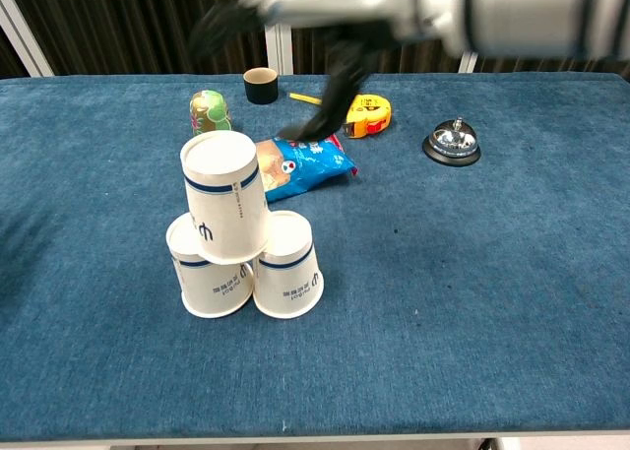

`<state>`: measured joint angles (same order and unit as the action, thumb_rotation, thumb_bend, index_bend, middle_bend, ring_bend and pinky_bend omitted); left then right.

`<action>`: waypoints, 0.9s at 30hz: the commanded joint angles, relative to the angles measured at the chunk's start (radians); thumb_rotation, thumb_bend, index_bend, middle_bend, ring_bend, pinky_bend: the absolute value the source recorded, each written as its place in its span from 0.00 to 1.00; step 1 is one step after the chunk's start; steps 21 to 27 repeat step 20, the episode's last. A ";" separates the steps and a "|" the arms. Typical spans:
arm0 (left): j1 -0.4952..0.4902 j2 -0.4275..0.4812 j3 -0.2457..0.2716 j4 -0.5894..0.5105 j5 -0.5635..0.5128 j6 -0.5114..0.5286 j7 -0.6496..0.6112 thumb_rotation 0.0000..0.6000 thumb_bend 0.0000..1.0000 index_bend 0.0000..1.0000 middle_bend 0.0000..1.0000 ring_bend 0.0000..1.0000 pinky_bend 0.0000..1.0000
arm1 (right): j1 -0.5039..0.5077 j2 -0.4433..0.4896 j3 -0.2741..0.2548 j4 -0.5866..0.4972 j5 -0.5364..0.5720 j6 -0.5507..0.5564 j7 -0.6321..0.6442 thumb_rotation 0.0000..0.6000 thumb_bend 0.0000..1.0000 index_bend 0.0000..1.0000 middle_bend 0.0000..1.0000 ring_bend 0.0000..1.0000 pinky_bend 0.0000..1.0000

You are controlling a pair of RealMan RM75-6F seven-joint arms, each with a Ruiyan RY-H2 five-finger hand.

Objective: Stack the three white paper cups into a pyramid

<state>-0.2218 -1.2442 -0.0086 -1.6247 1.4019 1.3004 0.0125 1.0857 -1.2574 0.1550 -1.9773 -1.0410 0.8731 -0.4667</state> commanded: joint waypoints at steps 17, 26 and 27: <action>0.134 0.105 -0.011 0.030 0.045 0.234 -0.003 1.00 0.26 0.20 0.10 0.00 0.00 | -0.740 0.250 -0.298 0.274 -0.474 0.722 0.487 1.00 0.40 0.00 0.04 0.00 0.02; 0.156 0.106 0.005 0.014 0.050 0.249 0.022 1.00 0.26 0.20 0.10 0.00 0.00 | -0.796 0.232 -0.302 0.323 -0.482 0.759 0.540 1.00 0.40 0.00 0.03 0.00 0.01; 0.156 0.106 0.005 0.014 0.050 0.249 0.022 1.00 0.26 0.20 0.10 0.00 0.00 | -0.796 0.232 -0.302 0.323 -0.482 0.759 0.540 1.00 0.40 0.00 0.03 0.00 0.01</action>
